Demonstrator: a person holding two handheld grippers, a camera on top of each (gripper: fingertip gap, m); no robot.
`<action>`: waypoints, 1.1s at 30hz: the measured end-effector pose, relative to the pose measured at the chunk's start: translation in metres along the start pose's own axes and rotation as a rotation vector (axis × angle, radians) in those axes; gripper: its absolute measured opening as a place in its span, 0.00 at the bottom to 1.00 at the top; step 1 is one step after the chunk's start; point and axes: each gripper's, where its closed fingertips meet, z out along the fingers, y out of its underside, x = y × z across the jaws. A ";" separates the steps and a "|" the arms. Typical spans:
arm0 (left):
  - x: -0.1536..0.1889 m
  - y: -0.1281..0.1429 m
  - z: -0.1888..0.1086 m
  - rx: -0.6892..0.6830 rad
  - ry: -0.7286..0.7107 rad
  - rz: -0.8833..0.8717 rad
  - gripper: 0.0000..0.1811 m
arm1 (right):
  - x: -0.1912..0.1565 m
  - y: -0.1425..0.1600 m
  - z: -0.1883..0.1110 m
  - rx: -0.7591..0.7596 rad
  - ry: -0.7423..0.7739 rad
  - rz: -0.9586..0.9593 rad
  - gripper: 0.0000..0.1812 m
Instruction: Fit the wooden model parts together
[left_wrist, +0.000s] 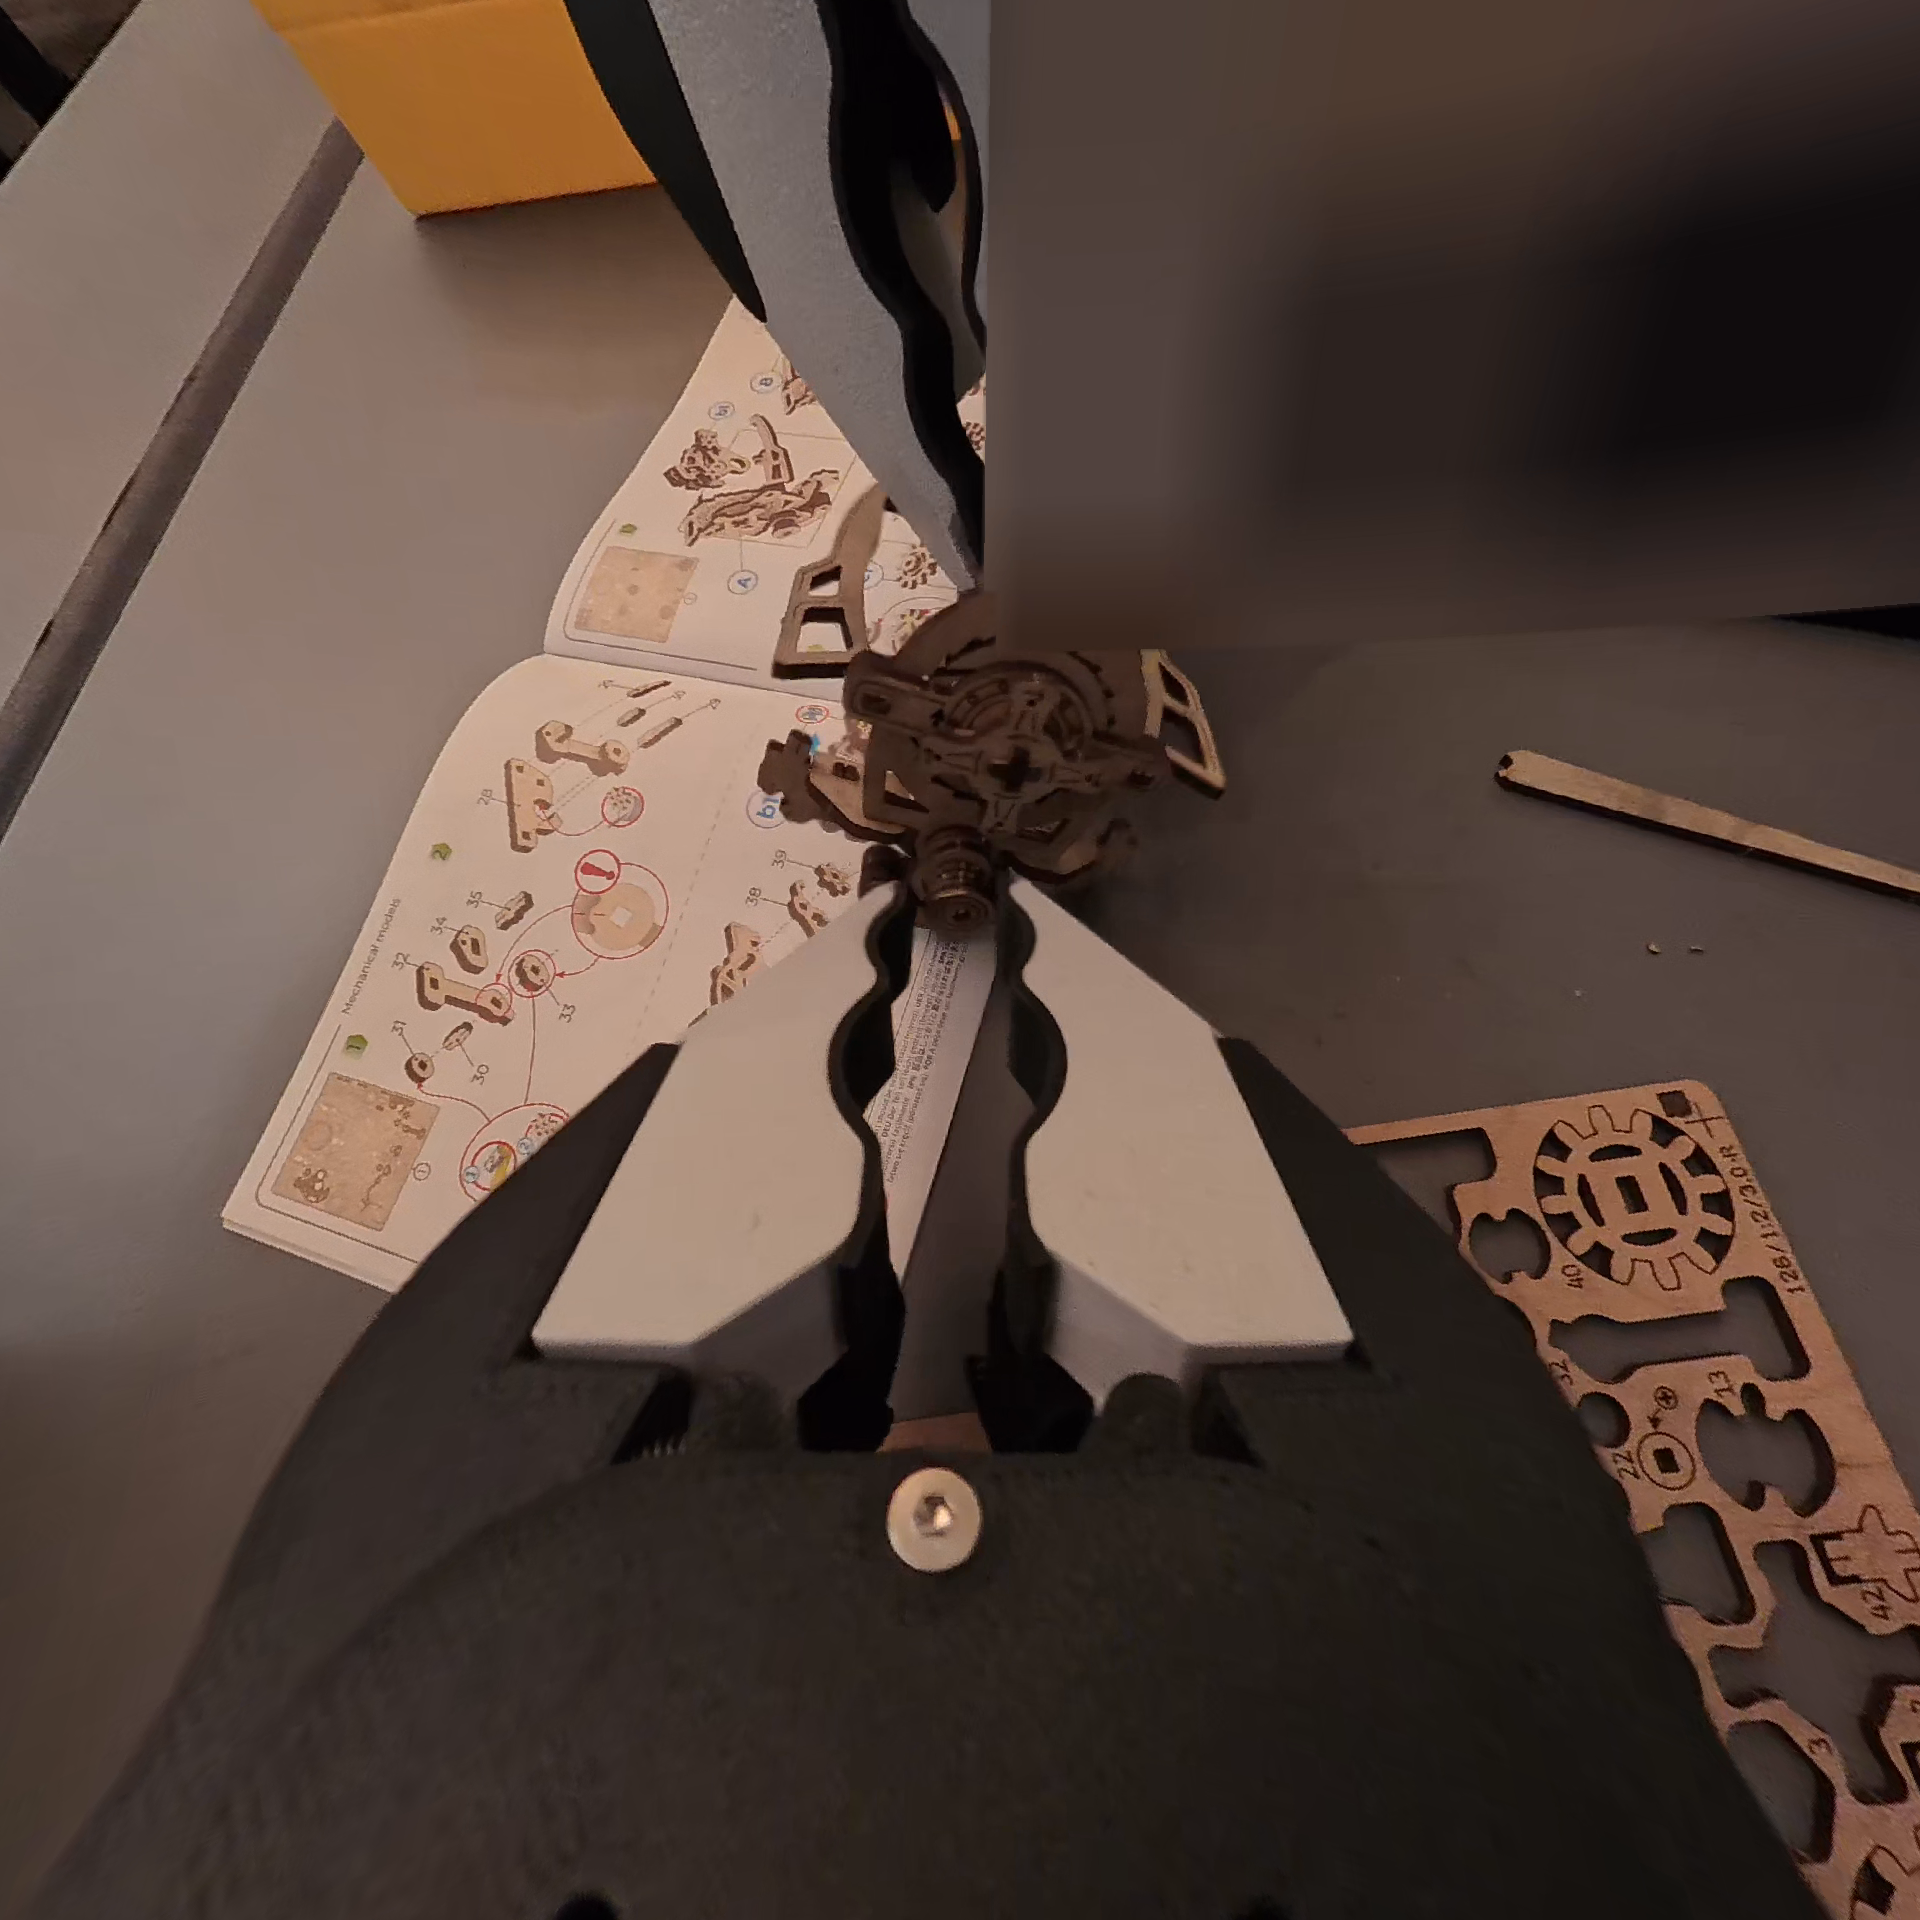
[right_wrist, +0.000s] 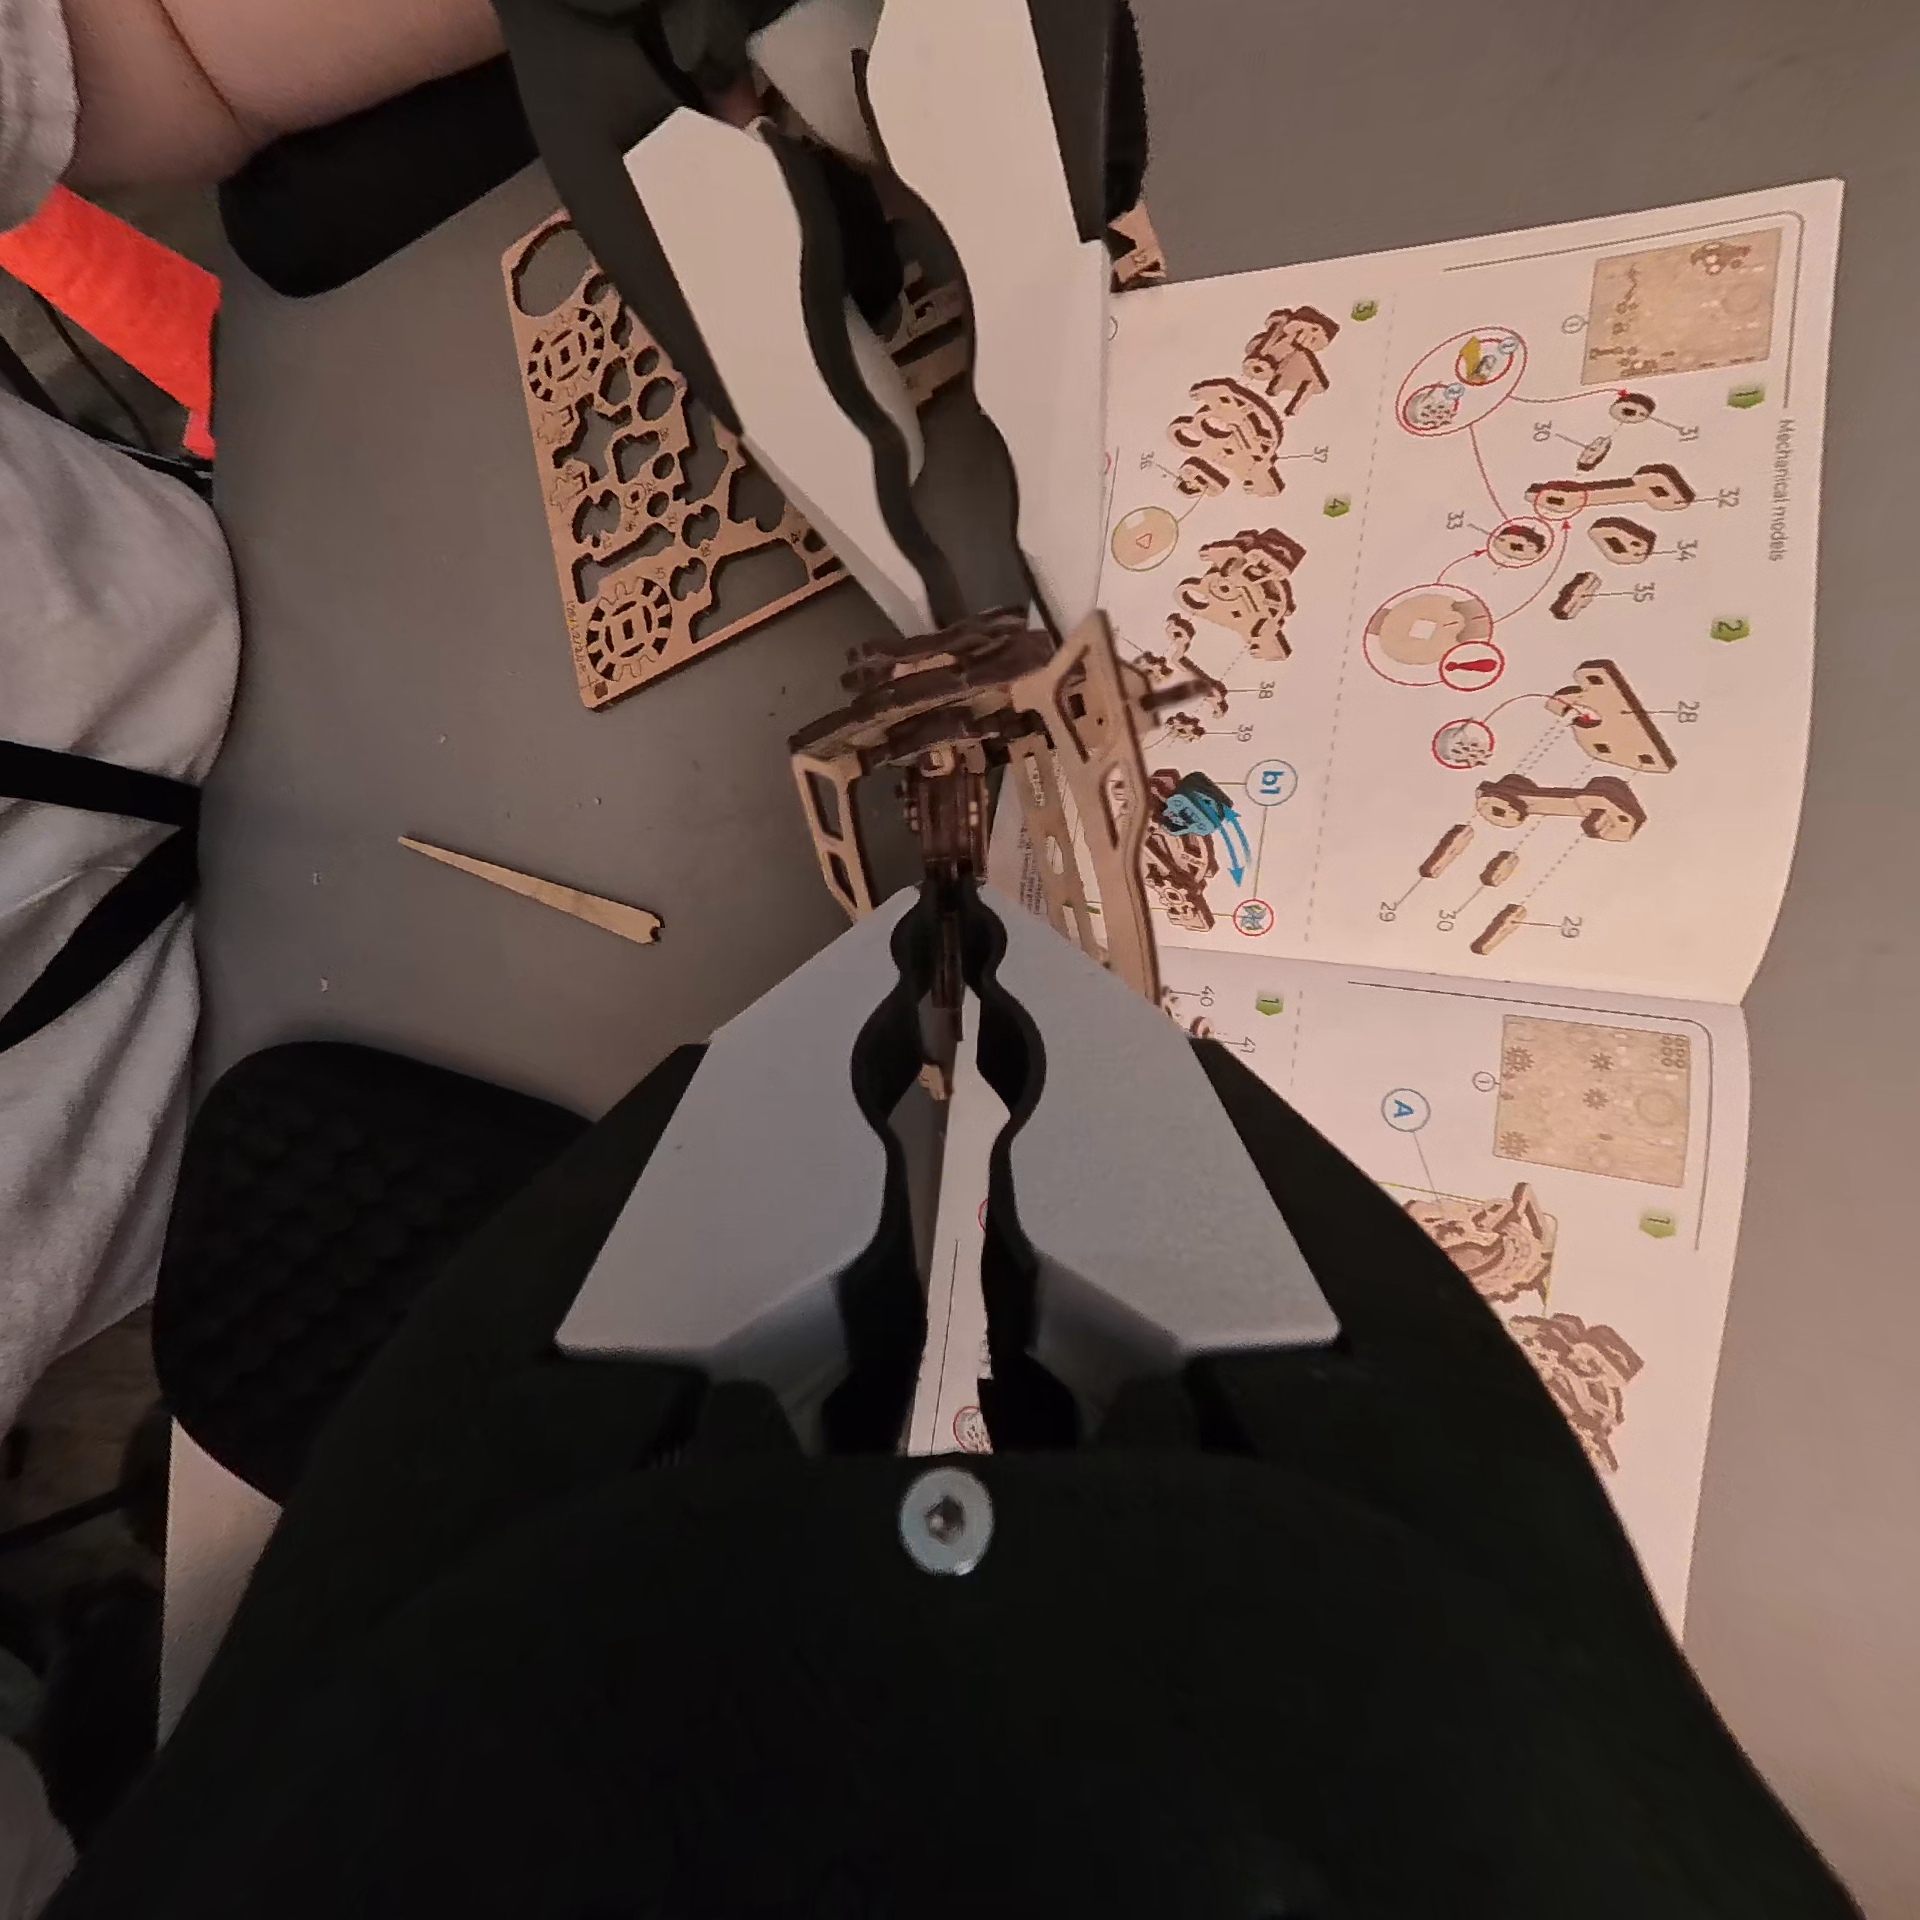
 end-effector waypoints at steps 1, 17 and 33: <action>0.000 -0.001 0.000 0.005 0.001 -0.006 0.06 | 0.000 0.000 0.000 0.000 -0.001 0.001 0.01; -0.001 -0.037 -0.023 0.216 0.109 -0.157 0.06 | -0.012 -0.026 -0.032 0.133 0.049 -0.154 0.01; -0.009 -0.086 -0.053 0.460 0.167 -0.362 0.06 | -0.034 -0.057 -0.072 0.323 0.024 -0.087 0.01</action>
